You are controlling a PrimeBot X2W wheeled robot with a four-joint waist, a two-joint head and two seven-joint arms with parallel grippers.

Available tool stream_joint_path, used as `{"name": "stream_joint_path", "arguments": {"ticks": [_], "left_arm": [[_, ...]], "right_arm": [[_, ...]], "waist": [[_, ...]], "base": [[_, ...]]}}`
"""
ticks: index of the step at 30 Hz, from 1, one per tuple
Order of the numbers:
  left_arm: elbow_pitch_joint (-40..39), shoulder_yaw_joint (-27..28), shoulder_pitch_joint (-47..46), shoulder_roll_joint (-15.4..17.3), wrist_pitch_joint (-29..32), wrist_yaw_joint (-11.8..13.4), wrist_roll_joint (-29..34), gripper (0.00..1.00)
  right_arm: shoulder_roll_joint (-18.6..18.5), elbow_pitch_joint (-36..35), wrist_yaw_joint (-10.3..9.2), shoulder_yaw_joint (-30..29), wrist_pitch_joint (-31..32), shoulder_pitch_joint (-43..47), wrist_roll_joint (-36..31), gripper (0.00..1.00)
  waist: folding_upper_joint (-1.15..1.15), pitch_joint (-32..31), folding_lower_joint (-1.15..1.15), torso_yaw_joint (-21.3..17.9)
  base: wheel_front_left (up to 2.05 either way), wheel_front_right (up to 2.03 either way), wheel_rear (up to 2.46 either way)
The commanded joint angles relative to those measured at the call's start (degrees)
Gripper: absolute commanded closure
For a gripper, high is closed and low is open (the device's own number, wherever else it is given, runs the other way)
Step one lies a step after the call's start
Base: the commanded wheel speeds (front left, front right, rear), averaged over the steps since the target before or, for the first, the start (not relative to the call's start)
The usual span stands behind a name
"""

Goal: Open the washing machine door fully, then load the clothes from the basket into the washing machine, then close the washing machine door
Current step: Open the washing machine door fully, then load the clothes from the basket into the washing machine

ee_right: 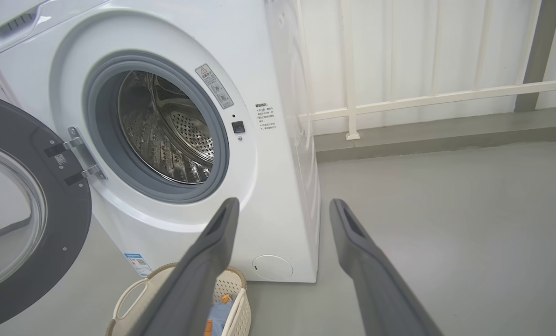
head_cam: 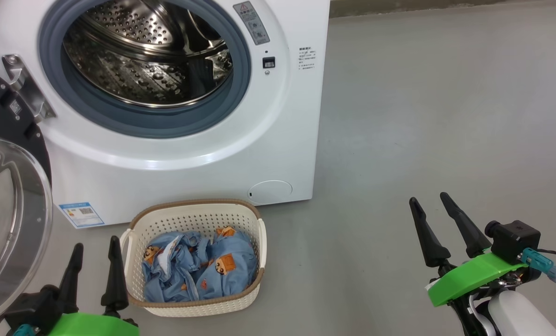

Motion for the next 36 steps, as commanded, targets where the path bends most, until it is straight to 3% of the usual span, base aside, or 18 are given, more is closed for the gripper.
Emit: {"name": "stream_joint_path", "arguments": {"ticks": [1,18,36], "left_arm": [[-0.9,2.1,-1.4,1.4,-0.6,-0.4,0.9,0.0],[-0.3,2.2,-1.7,1.3,-0.6,-1.1,1.5,0.0],[-0.7,2.9,-2.1,1.0,-0.6,-1.3,1.6,0.0]], "right_arm": [[-0.8,-1.1,0.26,1.0,-0.7,-0.7,-0.2,0.0],[-0.8,-1.0,0.26,1.0,-0.7,-0.9,0.1,0.0],[-0.6,-1.0,0.26,0.6,-0.7,-0.8,0.1,0.0]], "waist": [[0.0,0.0,0.0,0.0],[0.0,-0.1,0.0,0.2],[0.0,0.3,0.0,0.6]], "base": [[0.0,0.0,0.0],[0.12,-0.12,0.0],[1.41,-1.41,0.0]]}}
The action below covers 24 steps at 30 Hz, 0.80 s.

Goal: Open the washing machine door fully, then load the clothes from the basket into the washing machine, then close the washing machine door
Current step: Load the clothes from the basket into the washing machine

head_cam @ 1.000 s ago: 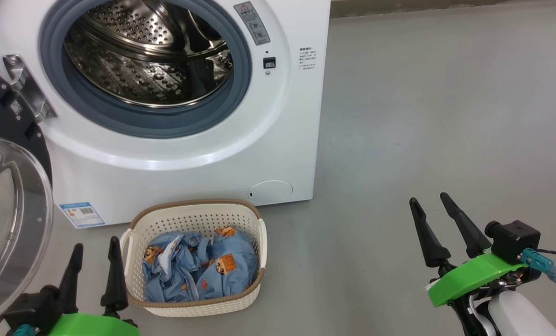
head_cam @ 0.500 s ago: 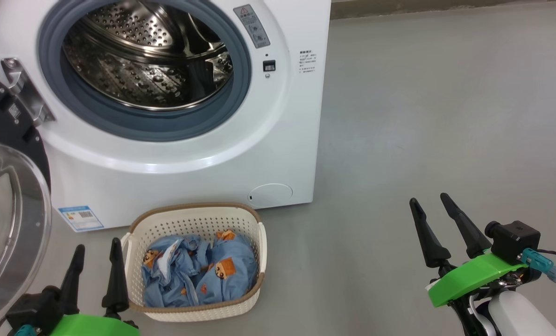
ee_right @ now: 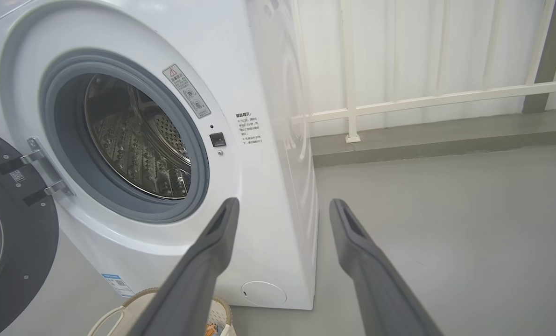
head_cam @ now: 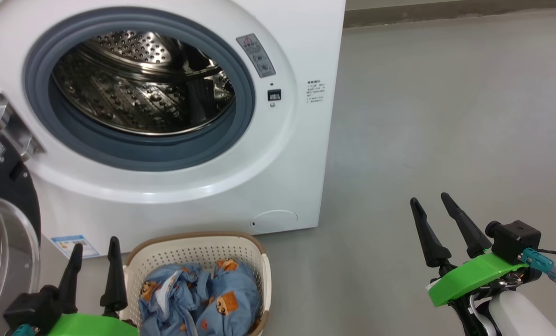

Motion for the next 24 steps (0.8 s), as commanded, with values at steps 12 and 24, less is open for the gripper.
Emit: {"name": "stream_joint_path", "arguments": {"ticks": [12,24], "left_arm": [[-1.5,2.9,-1.6,0.6,-0.6,-0.8,1.3,0.0],[-1.5,3.0,-1.6,0.4,-0.6,-0.6,2.1,0.0]], "right_arm": [[-0.3,-1.2,0.26,0.7,-0.7,-0.7,0.1,0.0],[-0.4,-1.3,0.26,0.8,-0.7,-0.7,0.1,0.0]], "waist": [[0.0,-0.4,0.0,0.1],[0.0,-0.3,0.0,0.3]], "base": [[0.34,-0.34,0.0],[0.0,0.0,0.0]]}}
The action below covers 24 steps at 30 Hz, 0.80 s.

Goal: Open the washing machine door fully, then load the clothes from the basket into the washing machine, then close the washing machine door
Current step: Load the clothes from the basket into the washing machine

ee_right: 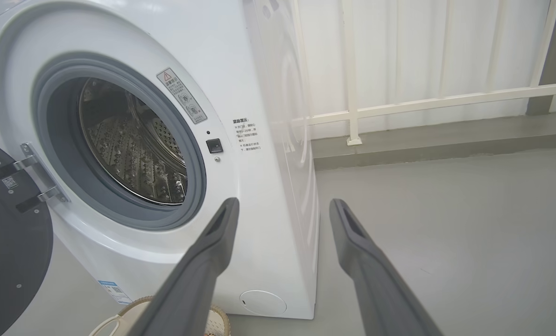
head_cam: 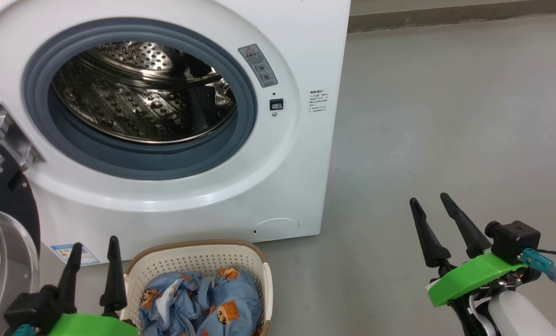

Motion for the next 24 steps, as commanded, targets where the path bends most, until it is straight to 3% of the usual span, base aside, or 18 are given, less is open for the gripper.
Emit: {"name": "stream_joint_path", "arguments": {"ticks": [1,24], "left_arm": [[-1.5,2.2,-1.6,0.8,-0.6,-0.1,0.5,0.0],[-0.5,1.5,-2.5,1.1,-0.4,0.2,0.6,0.0]], "right_arm": [[-0.5,-1.3,0.26,0.8,-0.7,-0.7,0.1,0.0],[-0.2,-1.5,0.26,1.0,-0.7,-1.3,0.0,0.0]], "waist": [[0.0,0.0,0.0,0.0],[0.0,2.1,0.0,-0.4]], "base": [[0.0,0.0,0.0],[0.0,0.0,0.0]]}}
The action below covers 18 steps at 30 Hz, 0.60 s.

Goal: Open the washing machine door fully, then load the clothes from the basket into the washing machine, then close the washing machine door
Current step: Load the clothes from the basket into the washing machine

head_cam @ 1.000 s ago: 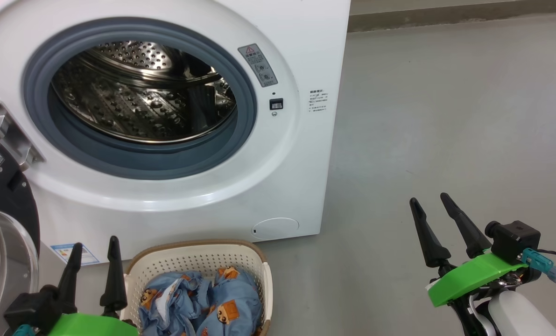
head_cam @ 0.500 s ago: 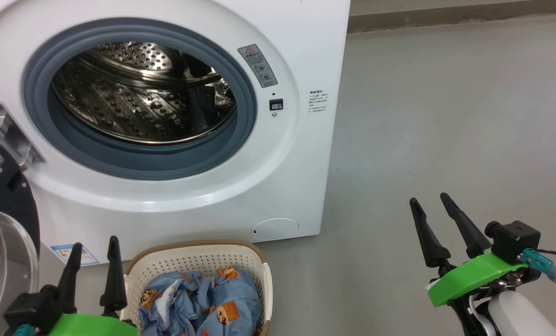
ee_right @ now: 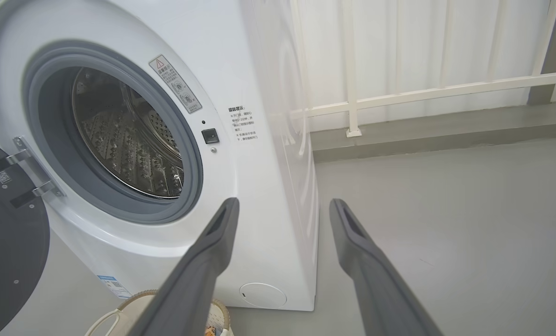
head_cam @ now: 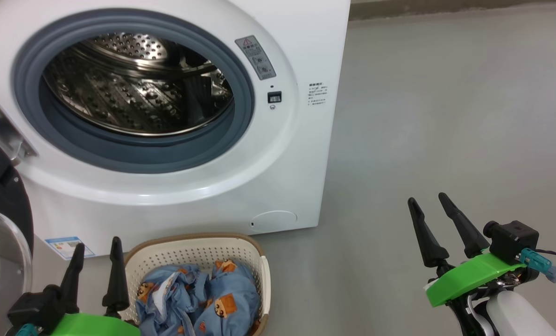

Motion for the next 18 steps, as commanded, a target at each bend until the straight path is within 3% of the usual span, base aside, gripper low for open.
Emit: {"name": "stream_joint_path", "arguments": {"ticks": [1,18], "left_arm": [[-1.0,1.8,-2.5,1.1,-0.4,0.2,0.6,0.0],[2.8,-0.1,-7.5,1.6,0.8,-0.3,1.0,0.0]], "right_arm": [[-0.5,-1.4,0.26,1.0,-0.7,-1.4,0.0,0.0],[0.4,-2.7,0.26,0.7,-0.7,-3.9,-0.9,0.0]], "waist": [[0.0,0.8,0.0,-0.2],[0.0,9.9,0.0,-2.8]], "base": [[0.0,0.0,0.0],[0.0,0.0,0.0]]}}
